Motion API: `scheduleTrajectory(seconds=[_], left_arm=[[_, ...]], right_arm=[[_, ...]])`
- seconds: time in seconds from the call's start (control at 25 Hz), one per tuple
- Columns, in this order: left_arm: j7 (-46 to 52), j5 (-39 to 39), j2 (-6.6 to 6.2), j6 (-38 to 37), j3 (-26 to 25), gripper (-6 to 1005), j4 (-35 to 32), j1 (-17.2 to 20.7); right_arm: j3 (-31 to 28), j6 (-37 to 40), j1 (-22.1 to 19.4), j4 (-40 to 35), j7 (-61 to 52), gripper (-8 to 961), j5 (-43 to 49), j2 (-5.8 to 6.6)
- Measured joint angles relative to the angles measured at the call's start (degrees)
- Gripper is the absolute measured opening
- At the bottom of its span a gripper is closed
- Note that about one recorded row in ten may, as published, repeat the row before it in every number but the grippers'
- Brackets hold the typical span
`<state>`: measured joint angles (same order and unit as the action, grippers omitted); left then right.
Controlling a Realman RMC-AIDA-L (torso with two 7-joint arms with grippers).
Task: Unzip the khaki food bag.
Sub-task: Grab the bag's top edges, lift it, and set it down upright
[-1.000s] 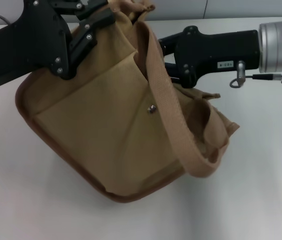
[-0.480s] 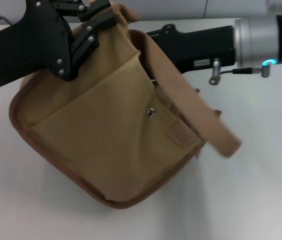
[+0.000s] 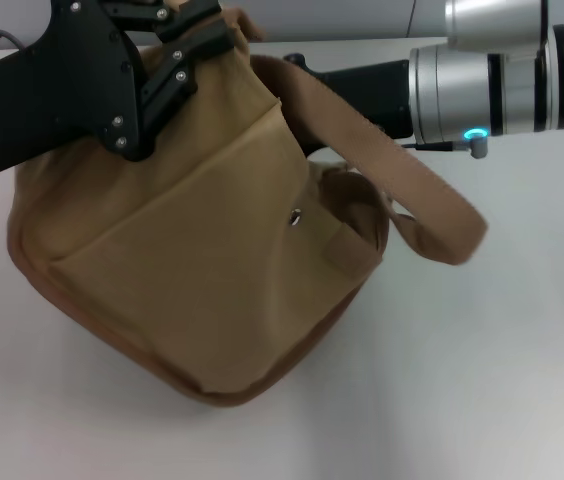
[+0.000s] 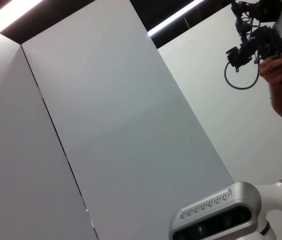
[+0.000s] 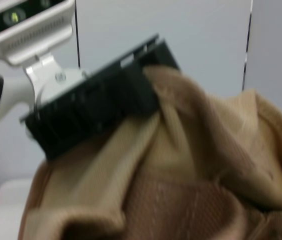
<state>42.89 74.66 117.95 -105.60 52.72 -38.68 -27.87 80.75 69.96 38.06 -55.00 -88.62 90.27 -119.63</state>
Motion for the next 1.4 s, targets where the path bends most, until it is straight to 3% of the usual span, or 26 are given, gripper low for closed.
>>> scheduleTrajectory(seconds=[0.12, 0.32, 0.4, 0.6, 1.0, 1.4], left_arm=[[0.0, -0.09, 0.06, -0.13, -0.18, 84, -0.01, 0.11], [0.0, -0.29, 0.03, -0.07, -0.38, 84, -0.01, 0.45], [0.0, -0.29, 0.02, -0.04, -0.43, 84, -0.01, 0.51], [-0.2, -0.26, 0.01, 0.16, -0.46, 84, 0.07, 0.54], [-0.39, -0.21, -0.05, -0.25, -2.11, 84, 0.1, 0.96], [-0.05, -0.21, -0.09, -0.62, -3.41, 86, 0.1, 1.44]], right_arm=[[0.81, -0.21, -0.94, 1.08, 4.62, 506, -6.2, -0.04], [0.45, 0.23, -3.2, 2.31, 8.75, 304, -12.23, 0.19], [0.33, 0.71, -3.97, 2.71, 9.25, 132, -13.14, 0.25], [-1.21, 1.72, -5.78, 3.04, 9.72, -2, -13.42, 0.27], [-6.39, 4.92, -8.07, 5.14, 10.57, -1, -13.48, 0.29], [-7.8, 7.64, -9.34, 5.38, 11.3, 1, -12.79, 0.46]])
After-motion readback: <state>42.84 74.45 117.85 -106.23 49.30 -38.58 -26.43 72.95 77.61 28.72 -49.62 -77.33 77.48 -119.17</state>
